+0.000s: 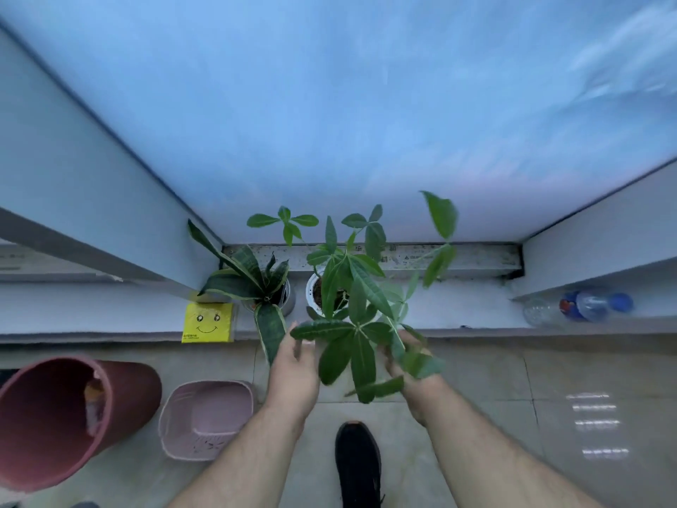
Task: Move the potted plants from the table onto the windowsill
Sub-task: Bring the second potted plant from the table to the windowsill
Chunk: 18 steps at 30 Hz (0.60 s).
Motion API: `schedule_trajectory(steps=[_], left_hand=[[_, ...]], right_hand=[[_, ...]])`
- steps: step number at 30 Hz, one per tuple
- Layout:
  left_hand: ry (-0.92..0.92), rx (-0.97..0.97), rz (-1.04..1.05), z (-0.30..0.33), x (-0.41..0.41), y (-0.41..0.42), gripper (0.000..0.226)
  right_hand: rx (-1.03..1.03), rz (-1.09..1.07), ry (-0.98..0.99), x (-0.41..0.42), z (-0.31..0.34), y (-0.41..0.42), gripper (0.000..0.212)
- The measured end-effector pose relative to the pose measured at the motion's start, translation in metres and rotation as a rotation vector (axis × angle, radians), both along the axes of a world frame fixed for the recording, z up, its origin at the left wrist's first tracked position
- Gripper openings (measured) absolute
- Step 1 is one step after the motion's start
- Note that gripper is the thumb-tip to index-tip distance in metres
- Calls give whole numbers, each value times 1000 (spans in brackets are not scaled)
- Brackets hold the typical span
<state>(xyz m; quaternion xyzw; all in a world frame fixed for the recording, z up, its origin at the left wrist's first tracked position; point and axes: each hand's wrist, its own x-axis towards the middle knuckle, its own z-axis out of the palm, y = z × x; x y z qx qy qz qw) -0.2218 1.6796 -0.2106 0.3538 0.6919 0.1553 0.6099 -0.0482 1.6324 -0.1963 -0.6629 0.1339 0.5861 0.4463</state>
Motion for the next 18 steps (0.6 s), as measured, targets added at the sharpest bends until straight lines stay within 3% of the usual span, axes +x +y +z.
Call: schedule_trajectory(steps=[3,5,9,11,18], left_hand=[[-2,14,-40,64,-7,-13,53],[-42,40,-93,109,-14,-29,56],[-105,87,-150,191,-24,-55,59],[-126,112,-219,246,-24,-77,59],[-170,185,-461,367,1,-163,61]], right_hand=[[56,270,-171,-8,67,-37,16],[39,296,-265,-14,106,-62,13],[129,196,-315,-23,163,-109,85],[178,172,-343,-29,216,-136,100],[221,-29,-398,-43,350,-237,74]])
